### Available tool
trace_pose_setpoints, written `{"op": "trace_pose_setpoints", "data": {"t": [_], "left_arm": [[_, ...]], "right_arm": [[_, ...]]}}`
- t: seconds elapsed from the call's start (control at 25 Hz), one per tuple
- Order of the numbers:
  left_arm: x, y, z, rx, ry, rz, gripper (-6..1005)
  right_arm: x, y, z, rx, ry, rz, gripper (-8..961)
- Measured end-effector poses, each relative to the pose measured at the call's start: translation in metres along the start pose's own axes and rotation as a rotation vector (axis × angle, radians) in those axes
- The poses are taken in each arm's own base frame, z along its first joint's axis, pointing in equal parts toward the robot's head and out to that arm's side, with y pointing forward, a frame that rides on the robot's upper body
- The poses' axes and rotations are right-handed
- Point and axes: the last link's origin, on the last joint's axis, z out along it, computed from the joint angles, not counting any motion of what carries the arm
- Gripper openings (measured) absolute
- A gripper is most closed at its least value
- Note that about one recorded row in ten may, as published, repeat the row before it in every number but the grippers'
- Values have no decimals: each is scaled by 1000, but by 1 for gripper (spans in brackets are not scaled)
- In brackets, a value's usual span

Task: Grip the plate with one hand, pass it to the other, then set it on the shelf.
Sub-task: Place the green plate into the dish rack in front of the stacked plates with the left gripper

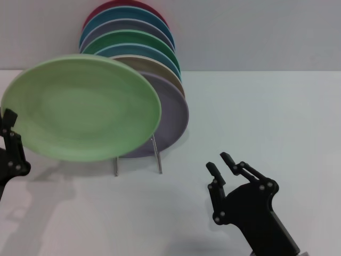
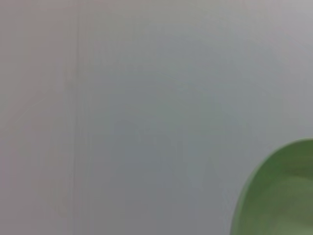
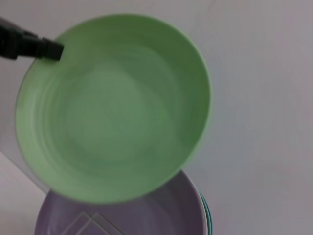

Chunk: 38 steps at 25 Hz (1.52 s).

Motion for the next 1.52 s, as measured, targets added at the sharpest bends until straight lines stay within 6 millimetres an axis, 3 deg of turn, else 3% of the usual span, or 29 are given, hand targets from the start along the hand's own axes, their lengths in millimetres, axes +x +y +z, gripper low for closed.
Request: {"op": "trace_pose_setpoints", "data": {"t": [0.52,1.52], "left_arm": [[2,7,30,-67,81,295,31],[-22,20,46,-218,-23,448,32]], "right_arm": [[21,-10,-4,29,59,6,231],[41,-31,2,103,117,-20,230]]}}
